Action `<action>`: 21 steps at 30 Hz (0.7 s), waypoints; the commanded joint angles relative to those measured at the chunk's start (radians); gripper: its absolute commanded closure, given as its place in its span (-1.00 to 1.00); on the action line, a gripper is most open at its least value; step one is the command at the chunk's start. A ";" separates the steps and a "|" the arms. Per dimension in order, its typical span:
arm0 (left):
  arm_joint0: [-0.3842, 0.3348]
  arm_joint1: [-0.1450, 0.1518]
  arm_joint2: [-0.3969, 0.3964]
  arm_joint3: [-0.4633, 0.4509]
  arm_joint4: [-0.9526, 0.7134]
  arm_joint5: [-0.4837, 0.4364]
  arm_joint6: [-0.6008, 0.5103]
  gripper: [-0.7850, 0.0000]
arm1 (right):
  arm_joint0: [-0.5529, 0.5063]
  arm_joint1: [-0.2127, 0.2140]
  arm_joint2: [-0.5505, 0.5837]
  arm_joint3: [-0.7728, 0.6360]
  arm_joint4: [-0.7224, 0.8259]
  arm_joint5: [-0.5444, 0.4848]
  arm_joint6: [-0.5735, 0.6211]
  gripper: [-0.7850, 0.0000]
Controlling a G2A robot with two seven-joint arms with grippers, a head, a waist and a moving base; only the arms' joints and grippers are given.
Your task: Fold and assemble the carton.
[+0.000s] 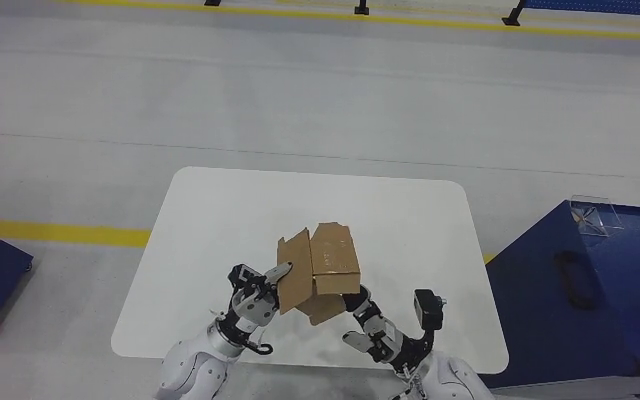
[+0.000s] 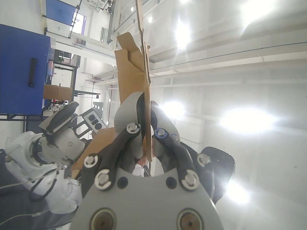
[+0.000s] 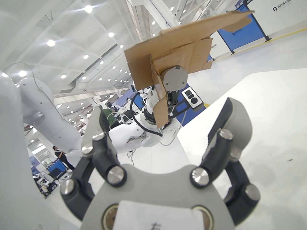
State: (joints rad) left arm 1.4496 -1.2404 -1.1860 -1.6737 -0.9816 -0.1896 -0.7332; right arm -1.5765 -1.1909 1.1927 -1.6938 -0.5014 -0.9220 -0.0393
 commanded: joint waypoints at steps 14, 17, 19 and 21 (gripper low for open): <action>0.019 0.001 -0.018 0.020 -0.031 0.077 -0.030 1.00 | 0.064 -0.026 -0.095 0.087 -0.015 0.033 -0.043 0.37; 0.020 0.001 -0.021 0.019 -0.028 0.082 -0.029 1.00 | 0.067 -0.029 -0.104 0.090 -0.013 0.030 -0.043 0.40; 0.020 0.001 -0.022 0.020 -0.022 0.084 -0.028 1.00 | 0.069 -0.029 -0.107 0.094 -0.007 0.027 -0.039 0.55; 0.020 0.000 -0.021 0.021 -0.020 0.085 -0.026 0.47 | 0.071 -0.029 -0.106 0.095 -0.001 0.025 -0.034 1.00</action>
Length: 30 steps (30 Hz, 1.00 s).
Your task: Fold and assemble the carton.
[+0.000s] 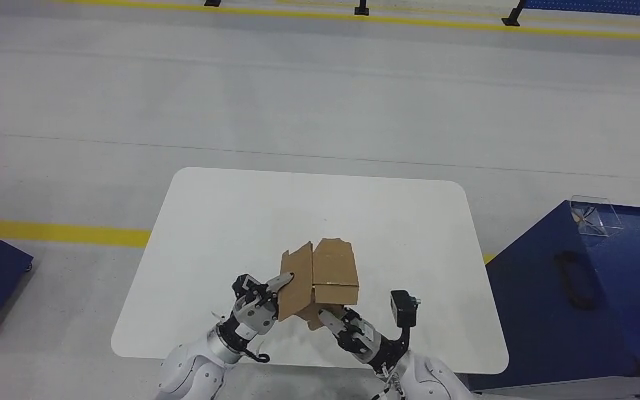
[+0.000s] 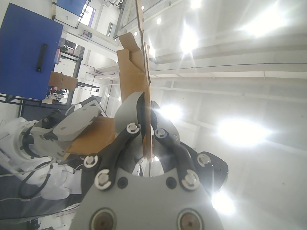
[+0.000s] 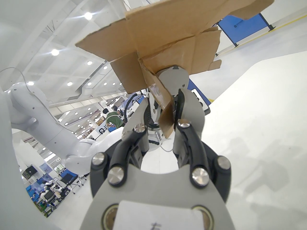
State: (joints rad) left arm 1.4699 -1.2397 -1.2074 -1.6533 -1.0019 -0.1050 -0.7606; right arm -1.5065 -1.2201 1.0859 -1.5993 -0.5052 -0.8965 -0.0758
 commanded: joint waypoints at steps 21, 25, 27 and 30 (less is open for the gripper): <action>-0.080 0.021 -0.281 0.075 -0.004 -0.087 0.078 -1.00 | -0.072 0.059 0.172 -0.191 -0.083 0.210 0.394 1.00; -0.069 0.020 -0.263 0.008 0.024 -0.066 0.055 -1.00 | -0.103 0.073 0.178 -0.248 -0.194 0.201 0.503 1.00; -0.060 0.020 -0.251 -0.024 0.023 -0.032 0.041 -1.00 | -0.121 0.080 0.181 -0.277 -0.216 0.174 0.547 1.00; -0.055 0.024 -0.229 -0.060 0.087 -0.004 -0.016 -1.00 | -0.147 0.091 0.192 -0.318 -0.218 0.137 0.608 1.00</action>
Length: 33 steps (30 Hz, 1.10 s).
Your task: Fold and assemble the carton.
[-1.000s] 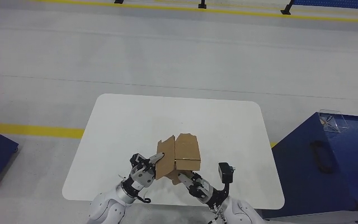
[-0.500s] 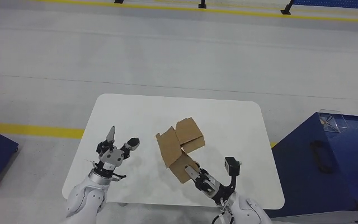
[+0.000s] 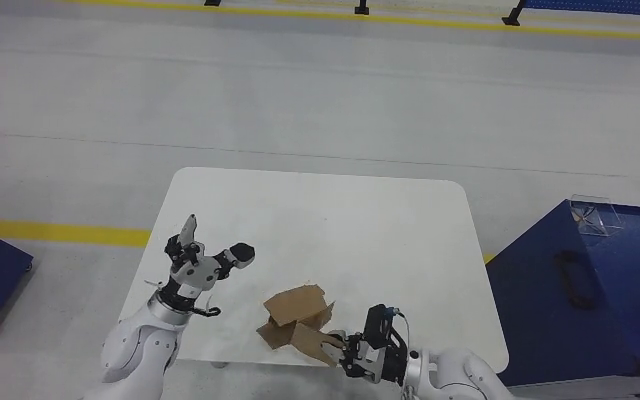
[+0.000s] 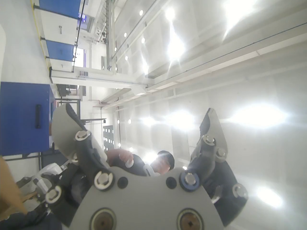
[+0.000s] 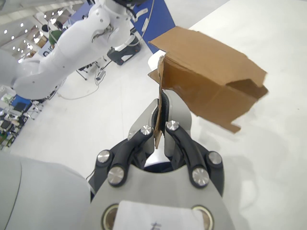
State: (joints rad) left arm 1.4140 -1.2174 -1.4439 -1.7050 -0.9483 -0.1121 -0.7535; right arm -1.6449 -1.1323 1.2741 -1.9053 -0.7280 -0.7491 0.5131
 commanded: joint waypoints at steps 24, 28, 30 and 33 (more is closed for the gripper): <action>-0.156 0.028 0.157 0.217 0.354 0.237 -0.329 -1.00 | -0.029 0.041 0.028 -0.084 0.063 -0.038 0.041 1.00; -0.148 0.033 0.136 0.215 0.323 0.231 -0.342 -1.00 | -0.029 0.041 0.026 -0.083 0.066 -0.034 0.038 1.00; -0.138 0.029 0.121 0.202 0.276 0.160 -0.305 -1.00 | -0.029 0.041 0.026 -0.083 0.066 -0.034 0.038 1.00; -0.126 0.022 0.114 0.197 0.202 0.085 -0.252 -1.00 | -0.029 0.041 0.026 -0.083 0.066 -0.034 0.038 1.00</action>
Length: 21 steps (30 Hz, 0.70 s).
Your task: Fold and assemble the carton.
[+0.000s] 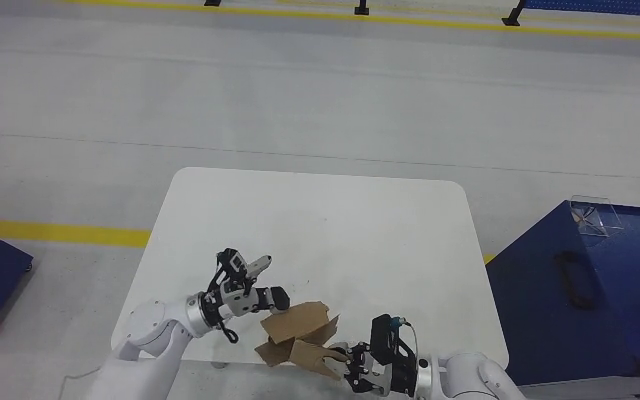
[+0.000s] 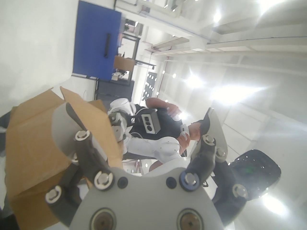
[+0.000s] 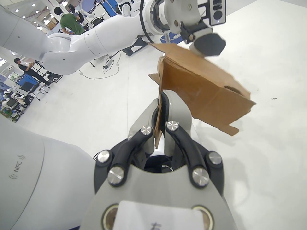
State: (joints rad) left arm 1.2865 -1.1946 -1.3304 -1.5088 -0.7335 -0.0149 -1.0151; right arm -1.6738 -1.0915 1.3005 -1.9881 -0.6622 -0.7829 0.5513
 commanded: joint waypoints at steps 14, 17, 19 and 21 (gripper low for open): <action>0.077 0.014 -0.134 -0.127 0.135 -0.271 0.107 -1.00 | 0.017 0.018 0.032 0.055 0.374 0.067 0.082 1.00; 0.131 0.030 -0.199 -0.228 0.355 -0.342 0.120 -1.00 | 0.042 0.027 0.050 0.079 0.497 0.085 0.157 1.00; 0.165 0.040 -0.230 -0.295 0.486 -0.363 0.100 -1.00 | 0.051 0.033 0.051 0.089 0.579 0.091 0.205 1.00; 0.201 0.047 -0.263 -0.344 0.615 -0.386 0.110 -1.00 | 0.062 0.038 0.055 0.101 0.652 0.106 0.257 1.00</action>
State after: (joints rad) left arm 1.4671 -1.1511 -1.5769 -1.8256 -0.2409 -0.3915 -0.9115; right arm -1.6171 -1.0559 1.3541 -1.8929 -0.0549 -0.6852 0.7795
